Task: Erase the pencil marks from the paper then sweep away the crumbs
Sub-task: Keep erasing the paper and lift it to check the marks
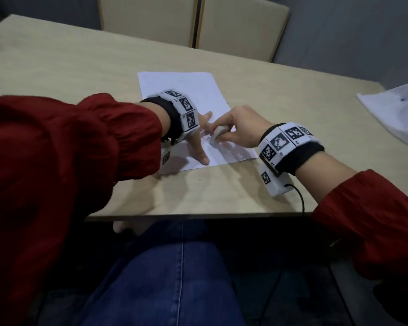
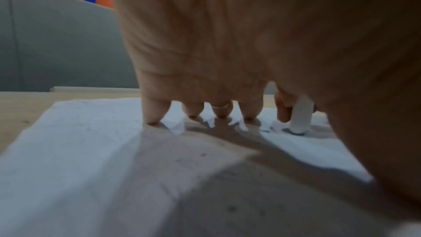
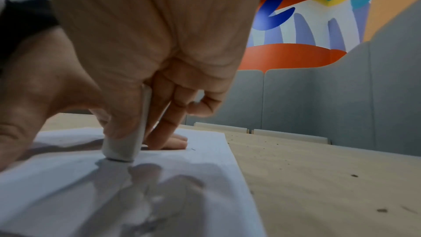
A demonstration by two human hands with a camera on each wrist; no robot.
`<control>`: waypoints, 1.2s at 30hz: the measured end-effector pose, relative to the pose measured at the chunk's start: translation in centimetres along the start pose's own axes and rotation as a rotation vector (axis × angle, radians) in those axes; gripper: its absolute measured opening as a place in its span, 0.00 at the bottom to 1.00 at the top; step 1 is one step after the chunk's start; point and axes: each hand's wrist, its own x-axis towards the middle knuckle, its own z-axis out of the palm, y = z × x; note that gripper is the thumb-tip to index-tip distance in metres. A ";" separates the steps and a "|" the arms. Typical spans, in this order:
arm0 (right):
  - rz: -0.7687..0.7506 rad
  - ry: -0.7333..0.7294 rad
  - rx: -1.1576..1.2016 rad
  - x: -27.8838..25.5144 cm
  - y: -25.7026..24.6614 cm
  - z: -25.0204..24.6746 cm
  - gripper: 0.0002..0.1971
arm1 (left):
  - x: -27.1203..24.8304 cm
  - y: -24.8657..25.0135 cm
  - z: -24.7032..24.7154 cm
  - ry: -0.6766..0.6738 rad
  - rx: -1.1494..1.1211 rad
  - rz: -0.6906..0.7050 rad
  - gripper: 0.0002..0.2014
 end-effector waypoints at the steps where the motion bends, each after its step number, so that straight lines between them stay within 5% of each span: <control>1: 0.007 0.001 -0.002 0.1 -0.1 0.2 0.10 | -0.3 0.2 0.1 0.011 0.011 0.003 0.45; 8: -0.040 -0.052 -0.211 -3.7 -0.2 0.3 0.09 | 0.4 0.3 0.3 0.008 0.141 -0.065 0.58; 12: -0.069 -0.108 -0.336 -4.4 -0.7 -0.8 0.08 | 0.5 0.2 0.4 0.011 0.146 -0.051 0.59; 18: 0.004 0.000 -0.248 -0.1 -1.2 -0.7 0.10 | 0.7 -0.6 0.4 -0.001 0.084 -0.008 0.55; 26: -0.009 -0.106 -0.268 -6.0 -0.5 -0.3 0.07 | 0.7 -0.5 0.4 0.012 0.063 -0.031 0.60; 36: 0.587 0.042 0.351 -3.6 1.3 0.7 0.06 | -1.2 -1.5 1.0 0.112 -0.033 -0.029 0.48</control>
